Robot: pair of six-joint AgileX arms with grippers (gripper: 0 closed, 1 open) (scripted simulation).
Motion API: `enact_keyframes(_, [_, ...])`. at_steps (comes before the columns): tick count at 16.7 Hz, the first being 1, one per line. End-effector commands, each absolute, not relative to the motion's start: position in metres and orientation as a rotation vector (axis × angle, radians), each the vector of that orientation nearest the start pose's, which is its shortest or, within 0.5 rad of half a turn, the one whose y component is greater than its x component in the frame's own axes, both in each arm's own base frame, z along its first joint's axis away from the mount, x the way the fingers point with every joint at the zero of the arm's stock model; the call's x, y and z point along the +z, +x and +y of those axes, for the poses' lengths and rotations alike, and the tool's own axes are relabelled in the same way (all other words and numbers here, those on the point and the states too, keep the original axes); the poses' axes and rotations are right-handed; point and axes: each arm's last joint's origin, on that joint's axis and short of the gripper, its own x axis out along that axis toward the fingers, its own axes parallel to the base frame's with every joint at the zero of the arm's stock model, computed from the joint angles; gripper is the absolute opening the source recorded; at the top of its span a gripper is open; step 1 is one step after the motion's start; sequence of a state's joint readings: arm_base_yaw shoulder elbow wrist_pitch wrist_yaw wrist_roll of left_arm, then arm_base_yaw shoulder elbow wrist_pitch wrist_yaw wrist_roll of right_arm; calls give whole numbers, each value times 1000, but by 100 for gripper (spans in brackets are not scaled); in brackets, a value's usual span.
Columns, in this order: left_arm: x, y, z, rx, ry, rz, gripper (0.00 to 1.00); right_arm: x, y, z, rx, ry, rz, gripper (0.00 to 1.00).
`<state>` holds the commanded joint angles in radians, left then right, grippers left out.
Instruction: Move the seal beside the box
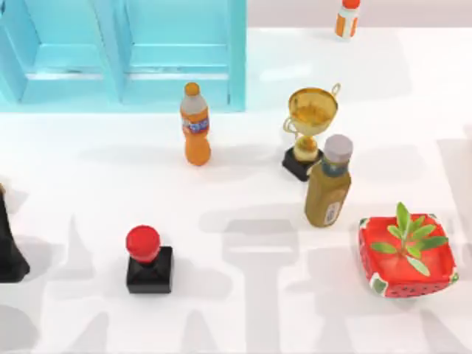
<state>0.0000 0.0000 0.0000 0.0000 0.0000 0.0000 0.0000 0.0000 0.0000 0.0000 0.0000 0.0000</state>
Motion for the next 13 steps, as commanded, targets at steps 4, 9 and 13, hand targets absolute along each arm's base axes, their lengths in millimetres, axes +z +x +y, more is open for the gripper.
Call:
enact_keyframes(4, [160, 106, -1, 0, 0, 0, 100, 165, 106, 1, 22, 9, 11, 100])
enact_keyframes(9, [160, 106, -1, 0, 0, 0, 100, 215, 108, 18, 184, 98, 120, 100])
enact_keyframes(13, [160, 106, -1, 0, 0, 0, 100, 277, 124, 46, 339, 196, 334, 100])
